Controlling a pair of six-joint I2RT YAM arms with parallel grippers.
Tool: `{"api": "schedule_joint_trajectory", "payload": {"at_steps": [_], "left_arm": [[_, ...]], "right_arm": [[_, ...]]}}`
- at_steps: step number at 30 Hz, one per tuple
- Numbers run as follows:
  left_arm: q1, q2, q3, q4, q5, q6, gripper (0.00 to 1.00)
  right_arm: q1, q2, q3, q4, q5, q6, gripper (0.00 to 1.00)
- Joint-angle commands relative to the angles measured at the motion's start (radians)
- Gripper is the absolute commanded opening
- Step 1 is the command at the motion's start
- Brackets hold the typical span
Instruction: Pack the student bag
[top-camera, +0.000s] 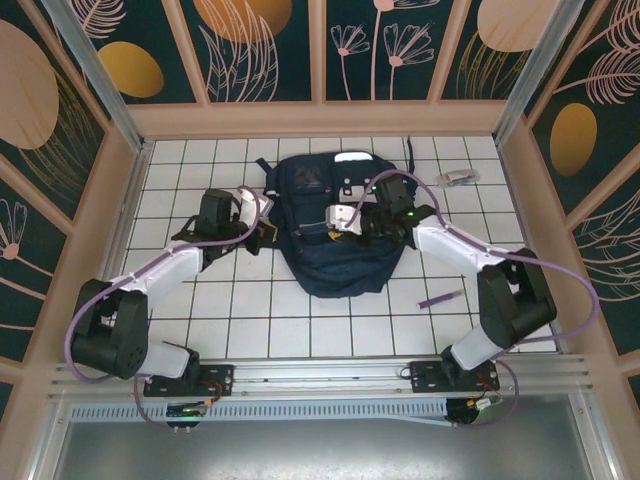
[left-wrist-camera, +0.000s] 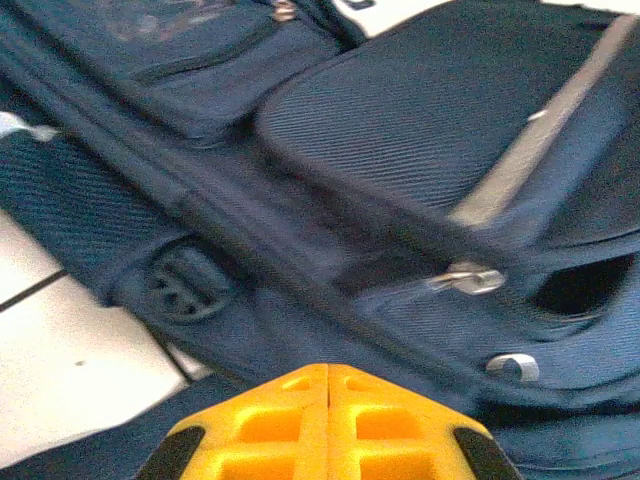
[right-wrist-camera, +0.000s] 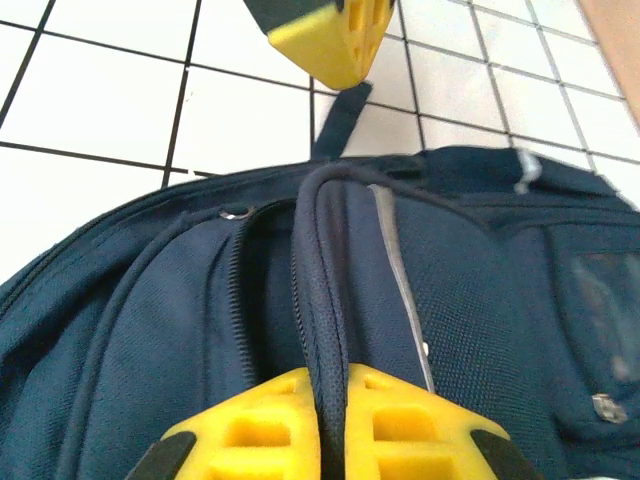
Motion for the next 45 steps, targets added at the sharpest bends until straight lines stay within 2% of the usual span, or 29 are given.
{"api": "schedule_joint_trajectory", "payload": {"at_steps": [1, 3, 6, 7, 10, 11, 13, 14, 16, 19, 23, 25, 28, 29, 34, 37, 39, 45], "left_arm": [[0.017, 0.046, 0.033, -0.015, -0.058, 0.082, 0.00], [0.030, 0.102, 0.058, -0.019, -0.119, 0.087, 0.00], [0.049, 0.227, 0.159, -0.038, -0.135, 0.060, 0.00], [0.050, 0.262, 0.189, -0.033, -0.105, 0.050, 0.00], [0.050, 0.277, 0.191, 0.053, 0.089, 0.080, 0.00], [0.049, 0.253, 0.174, 0.095, 0.164, 0.116, 0.07], [0.048, 0.199, 0.132, 0.130, 0.317, 0.226, 0.33], [0.049, 0.170, 0.118, 0.117, 0.383, 0.307, 0.41], [0.044, 0.134, 0.104, 0.068, 0.443, 0.422, 0.51], [0.016, 0.124, 0.103, -0.053, 0.500, 0.591, 0.54], [-0.051, 0.155, 0.098, -0.028, 0.336, 0.613, 0.51], [-0.073, 0.169, 0.096, 0.039, 0.267, 0.567, 0.51], [-0.083, 0.189, 0.096, 0.157, 0.236, 0.485, 0.50], [-0.084, 0.196, 0.098, 0.184, 0.243, 0.472, 0.47], [-0.085, 0.225, 0.127, 0.191, 0.269, 0.479, 0.00], [-0.085, 0.226, 0.125, 0.192, 0.276, 0.489, 0.00], [-0.081, 0.233, 0.123, 0.213, 0.240, 0.453, 0.00], [-0.018, 0.341, 0.244, 0.188, 0.161, 0.263, 0.00]], "right_arm": [[-0.026, -0.066, -0.018, -0.029, -0.088, -0.030, 0.00], [-0.035, -0.082, -0.031, -0.018, -0.132, -0.032, 0.00], [-0.041, -0.094, -0.049, 0.014, -0.163, -0.022, 0.00], [-0.040, -0.095, -0.054, 0.024, -0.165, -0.016, 0.00], [-0.041, -0.100, -0.070, 0.093, -0.168, 0.048, 0.00], [-0.042, -0.105, -0.077, 0.119, -0.171, 0.068, 0.00], [-0.054, -0.112, -0.093, 0.162, -0.186, 0.102, 0.00], [-0.060, -0.116, -0.099, 0.175, -0.200, 0.112, 0.00], [-0.072, -0.117, -0.107, 0.194, -0.218, 0.125, 0.00], [-0.077, -0.116, -0.108, 0.200, -0.235, 0.129, 0.00], [-0.072, -0.104, -0.099, 0.192, -0.261, 0.126, 0.00], [-0.067, -0.099, -0.098, 0.193, -0.263, 0.125, 0.00], [-0.063, -0.086, -0.090, 0.184, -0.266, 0.140, 0.00], [-0.063, -0.082, -0.085, 0.175, -0.269, 0.142, 0.00], [-0.063, -0.084, -0.091, 0.167, -0.268, 0.145, 0.00], [-0.062, -0.082, -0.085, 0.141, -0.255, 0.120, 0.00], [-0.061, -0.083, -0.078, 0.110, -0.245, 0.090, 0.00], [-0.053, -0.095, -0.096, 0.102, -0.256, 0.059, 0.00]]}}
